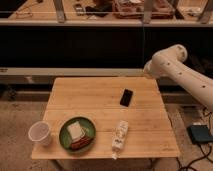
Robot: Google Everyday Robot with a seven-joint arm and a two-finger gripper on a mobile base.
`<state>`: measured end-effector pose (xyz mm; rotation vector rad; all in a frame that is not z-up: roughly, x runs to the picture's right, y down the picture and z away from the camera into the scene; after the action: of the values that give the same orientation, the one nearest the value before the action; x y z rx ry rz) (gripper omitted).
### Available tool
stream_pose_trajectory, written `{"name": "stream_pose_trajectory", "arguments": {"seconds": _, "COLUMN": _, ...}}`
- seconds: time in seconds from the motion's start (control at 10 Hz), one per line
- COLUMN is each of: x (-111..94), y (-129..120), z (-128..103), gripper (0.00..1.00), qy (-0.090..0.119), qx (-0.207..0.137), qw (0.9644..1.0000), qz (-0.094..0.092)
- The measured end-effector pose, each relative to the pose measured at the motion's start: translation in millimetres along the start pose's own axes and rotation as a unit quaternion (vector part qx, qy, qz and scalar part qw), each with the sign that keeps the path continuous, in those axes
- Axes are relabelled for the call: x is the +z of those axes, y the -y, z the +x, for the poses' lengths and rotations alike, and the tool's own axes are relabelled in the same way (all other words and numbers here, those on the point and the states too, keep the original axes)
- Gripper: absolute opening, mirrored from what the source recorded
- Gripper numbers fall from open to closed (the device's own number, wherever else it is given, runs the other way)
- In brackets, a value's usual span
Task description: Push the eraser across the table
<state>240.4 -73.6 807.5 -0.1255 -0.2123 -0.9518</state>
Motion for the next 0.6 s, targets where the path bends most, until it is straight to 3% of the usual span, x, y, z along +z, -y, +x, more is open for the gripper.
{"name": "stream_pose_trajectory", "arguments": {"seconds": 0.1, "x": 4.7, "y": 1.1, "z": -8.4, "gripper": 0.36, "qy": 0.035, "qx": -0.004, "qw": 0.9993, "qz": 0.013}}
{"name": "stream_pose_trajectory", "arguments": {"seconds": 0.3, "x": 8.5, "y": 3.8, "z": -18.2, "gripper": 0.38, "qy": 0.076, "qx": -0.010, "qw": 0.9965, "qz": 0.034}}
{"name": "stream_pose_trajectory", "arguments": {"seconds": 0.4, "x": 9.5, "y": 4.9, "z": -20.9, "gripper": 0.44, "qy": 0.086, "qx": -0.013, "qw": 0.9954, "qz": 0.039}}
{"name": "stream_pose_trajectory", "arguments": {"seconds": 0.5, "x": 12.7, "y": 1.2, "z": -25.3, "gripper": 0.54, "qy": 0.095, "qx": -0.019, "qw": 0.9948, "qz": 0.032}}
{"name": "stream_pose_trajectory", "arguments": {"seconds": 0.6, "x": 19.1, "y": -9.0, "z": -32.4, "gripper": 0.58, "qy": 0.105, "qx": -0.030, "qw": 0.9940, "qz": 0.007}}
